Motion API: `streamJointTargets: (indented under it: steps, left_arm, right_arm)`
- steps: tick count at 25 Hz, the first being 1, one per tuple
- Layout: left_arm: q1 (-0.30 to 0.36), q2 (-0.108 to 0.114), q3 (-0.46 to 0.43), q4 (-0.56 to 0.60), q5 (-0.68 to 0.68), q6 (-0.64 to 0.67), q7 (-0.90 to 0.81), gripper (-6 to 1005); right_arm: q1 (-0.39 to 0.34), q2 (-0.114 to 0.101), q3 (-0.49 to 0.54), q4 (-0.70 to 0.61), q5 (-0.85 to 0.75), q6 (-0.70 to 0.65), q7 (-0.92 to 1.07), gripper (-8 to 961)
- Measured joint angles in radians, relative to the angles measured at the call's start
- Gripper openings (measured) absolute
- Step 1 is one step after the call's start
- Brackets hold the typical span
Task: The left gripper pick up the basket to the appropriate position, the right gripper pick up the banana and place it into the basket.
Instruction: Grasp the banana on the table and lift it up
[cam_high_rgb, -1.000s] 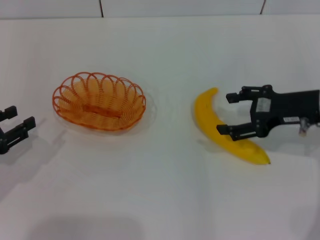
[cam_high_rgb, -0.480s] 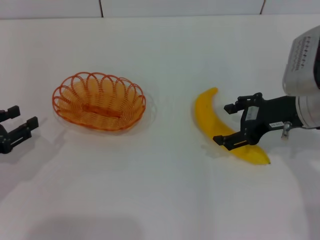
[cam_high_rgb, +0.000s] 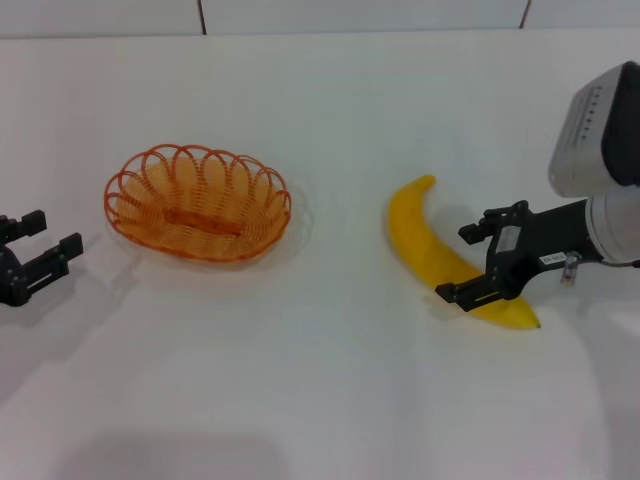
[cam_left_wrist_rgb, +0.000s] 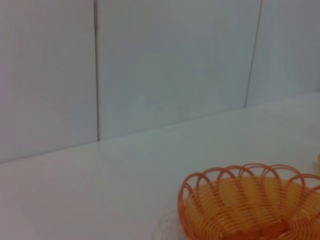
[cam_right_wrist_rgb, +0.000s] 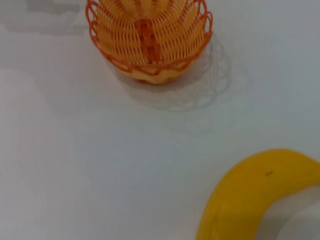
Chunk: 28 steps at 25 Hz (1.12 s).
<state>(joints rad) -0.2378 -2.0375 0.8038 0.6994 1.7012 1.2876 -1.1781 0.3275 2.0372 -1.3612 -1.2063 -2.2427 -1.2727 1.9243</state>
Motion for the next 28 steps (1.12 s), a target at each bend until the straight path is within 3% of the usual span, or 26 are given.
streamJointTargets:
  steps: [9,24,28]
  left_arm:
    - [-0.006,0.000,0.003,0.000,0.000,0.001,0.000,589]
    - [-0.006,0.000,-0.003,0.000,0.002,0.001,0.000,585]
    - [-0.005,0.000,-0.004,0.000,0.002,0.001,0.000,586]
  right_arm:
    - [0.050,0.000,0.003,0.082,-0.010,0.014,0.002,754]
    - [0.067,-0.003,0.014,0.083,-0.051,0.017,0.071,747]
    - [0.071,-0.003,0.014,0.069,-0.049,0.009,0.073,573]
